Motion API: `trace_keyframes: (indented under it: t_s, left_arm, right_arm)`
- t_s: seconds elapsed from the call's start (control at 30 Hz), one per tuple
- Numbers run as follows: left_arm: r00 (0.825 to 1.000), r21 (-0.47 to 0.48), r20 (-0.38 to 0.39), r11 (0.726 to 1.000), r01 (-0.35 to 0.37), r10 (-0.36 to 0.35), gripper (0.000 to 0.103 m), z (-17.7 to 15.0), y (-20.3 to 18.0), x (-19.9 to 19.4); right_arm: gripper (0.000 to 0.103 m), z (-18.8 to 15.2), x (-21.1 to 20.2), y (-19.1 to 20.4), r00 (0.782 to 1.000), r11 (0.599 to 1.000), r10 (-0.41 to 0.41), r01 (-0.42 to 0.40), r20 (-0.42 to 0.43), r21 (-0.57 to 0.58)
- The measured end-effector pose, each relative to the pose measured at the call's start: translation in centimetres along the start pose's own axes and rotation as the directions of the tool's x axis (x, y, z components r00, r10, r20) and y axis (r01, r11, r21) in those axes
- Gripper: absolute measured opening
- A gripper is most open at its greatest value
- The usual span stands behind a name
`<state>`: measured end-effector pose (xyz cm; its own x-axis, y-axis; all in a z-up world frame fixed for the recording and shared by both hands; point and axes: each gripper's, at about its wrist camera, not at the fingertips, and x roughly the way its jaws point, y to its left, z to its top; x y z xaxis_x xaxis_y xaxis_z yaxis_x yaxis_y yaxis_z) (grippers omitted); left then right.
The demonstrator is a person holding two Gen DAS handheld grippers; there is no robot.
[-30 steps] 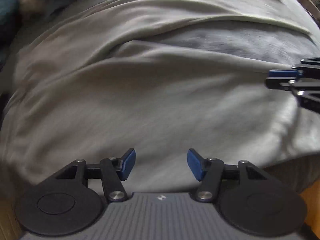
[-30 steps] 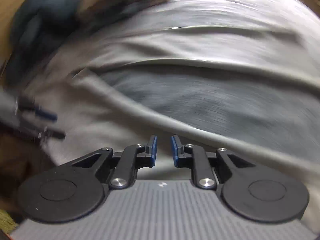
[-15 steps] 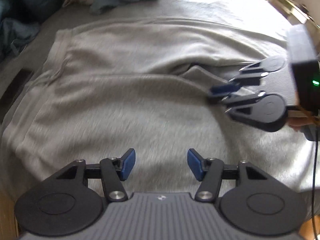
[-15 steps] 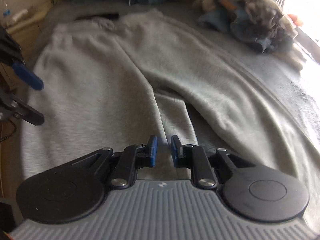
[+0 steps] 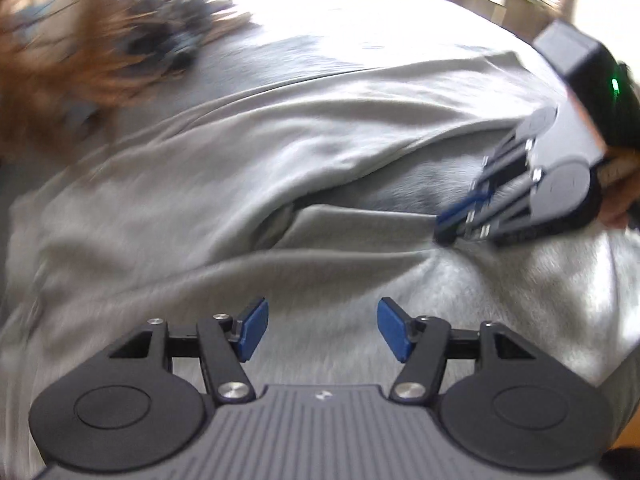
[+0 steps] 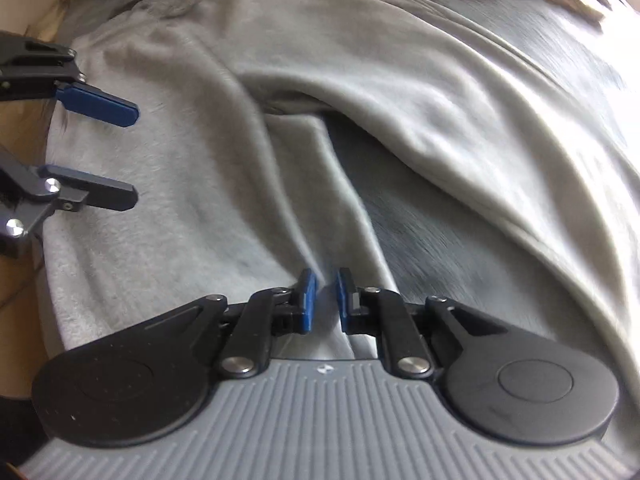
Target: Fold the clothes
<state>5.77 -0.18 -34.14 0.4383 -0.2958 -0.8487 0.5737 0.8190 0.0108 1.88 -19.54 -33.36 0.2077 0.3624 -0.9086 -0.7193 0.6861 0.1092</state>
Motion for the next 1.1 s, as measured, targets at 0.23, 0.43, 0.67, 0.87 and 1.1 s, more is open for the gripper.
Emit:
trace_keyframes:
  t_s: [0.23, 0.43, 0.67, 0.87, 1.1]
  left_arm:
    - [0.998, 0.394, 0.001, 0.917, 0.055, -0.06, 0.061, 1.5, -4.3, 3.7]
    - [0.995, 0.541, -0.027, 0.836, 0.094, -0.094, 0.06, 1.6, -5.7, 5.5]
    - [0.987, 0.483, -0.074, 0.862, 0.158, -0.14, 0.068, 2.6, -4.6, 6.6]
    - [0.987, 0.349, -0.091, 0.924, 0.155, -0.131, 0.067, 3.2, -3.8, 5.6]
    - [0.985, -0.079, -0.136, 0.992, 0.095, -0.105, 0.067, -2.0, 0.1, -0.5]
  right_arm:
    - [0.012, -5.1, -5.1, -4.3, 0.984, 0.976, -0.177, 0.17, 0.035, 0.136]
    - [0.014, -8.4, -8.9, -0.5, 0.989, 0.994, -0.097, 0.102, 0.11, -0.046]
    - [0.016, -10.3, -5.8, -0.3, 0.988, 0.986, -0.151, 0.149, -0.022, -0.07]
    - [0.026, -16.9, -10.1, -6.8, 0.945, 0.898, -0.319, 0.327, -0.076, 0.293]
    - [0.027, -18.8, -15.8, -1.8, 0.947, 0.881, -0.316, 0.27, 0.058, 0.388]
